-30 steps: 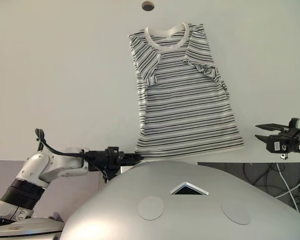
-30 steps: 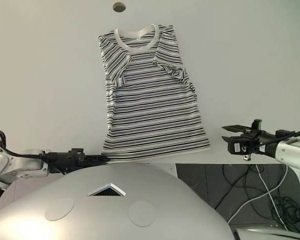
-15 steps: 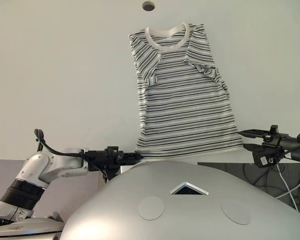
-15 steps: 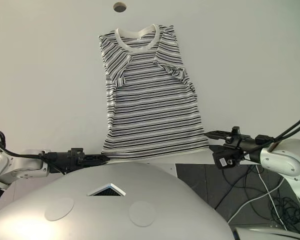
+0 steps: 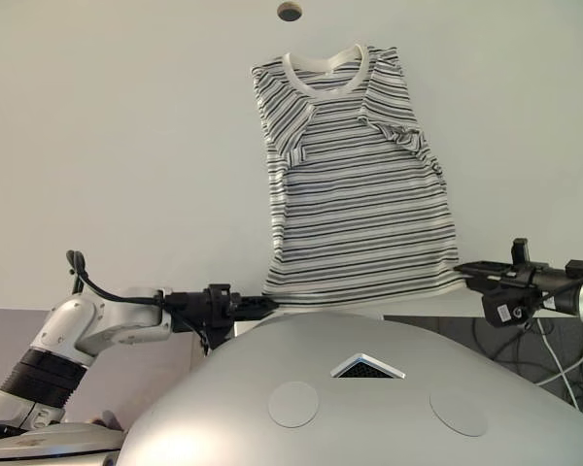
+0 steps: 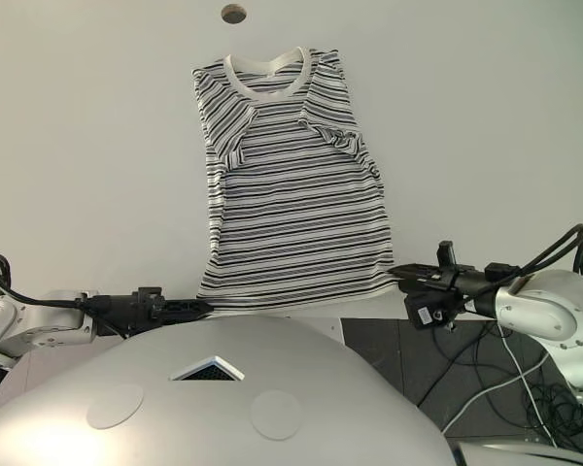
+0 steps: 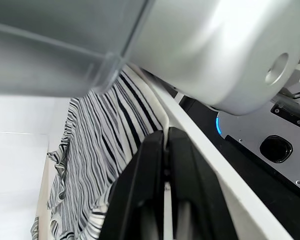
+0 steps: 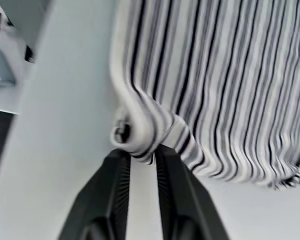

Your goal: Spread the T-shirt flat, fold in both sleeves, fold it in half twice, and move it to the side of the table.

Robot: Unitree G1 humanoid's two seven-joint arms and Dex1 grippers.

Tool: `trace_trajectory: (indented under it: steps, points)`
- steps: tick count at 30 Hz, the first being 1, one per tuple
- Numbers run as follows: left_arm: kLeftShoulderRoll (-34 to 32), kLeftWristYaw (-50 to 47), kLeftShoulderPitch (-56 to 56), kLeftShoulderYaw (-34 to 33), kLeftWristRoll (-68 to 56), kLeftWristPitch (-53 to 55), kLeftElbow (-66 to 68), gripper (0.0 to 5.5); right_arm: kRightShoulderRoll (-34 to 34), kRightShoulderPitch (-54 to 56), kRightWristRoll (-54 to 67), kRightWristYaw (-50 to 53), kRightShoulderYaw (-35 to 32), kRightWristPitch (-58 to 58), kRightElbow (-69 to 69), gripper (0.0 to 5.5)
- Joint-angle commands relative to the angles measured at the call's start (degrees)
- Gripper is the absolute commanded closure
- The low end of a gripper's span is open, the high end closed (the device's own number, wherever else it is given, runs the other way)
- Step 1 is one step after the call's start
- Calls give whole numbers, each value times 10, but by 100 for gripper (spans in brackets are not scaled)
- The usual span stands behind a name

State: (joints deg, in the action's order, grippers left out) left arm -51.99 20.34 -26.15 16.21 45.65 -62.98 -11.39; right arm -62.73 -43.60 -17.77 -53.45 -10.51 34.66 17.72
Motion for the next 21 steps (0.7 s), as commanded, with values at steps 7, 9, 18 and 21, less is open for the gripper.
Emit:
trace_trajectory:
  steps: [7,9,18,21]
  points:
    - [-21,28,17,-20,-54,44,-11,550,-11,-22,29,-27,17,-14,12,548]
    - [-31,49,15,-18,-110,69,-30,550,-7,-19,47,-22,5,-16,9,548]
    - [-180,176,-74,-67,-529,226,-170,550,25,-96,242,-59,-119,4,74,548]
    - [-210,210,-134,-107,-591,231,-199,550,42,-118,281,-76,-156,16,95,548]
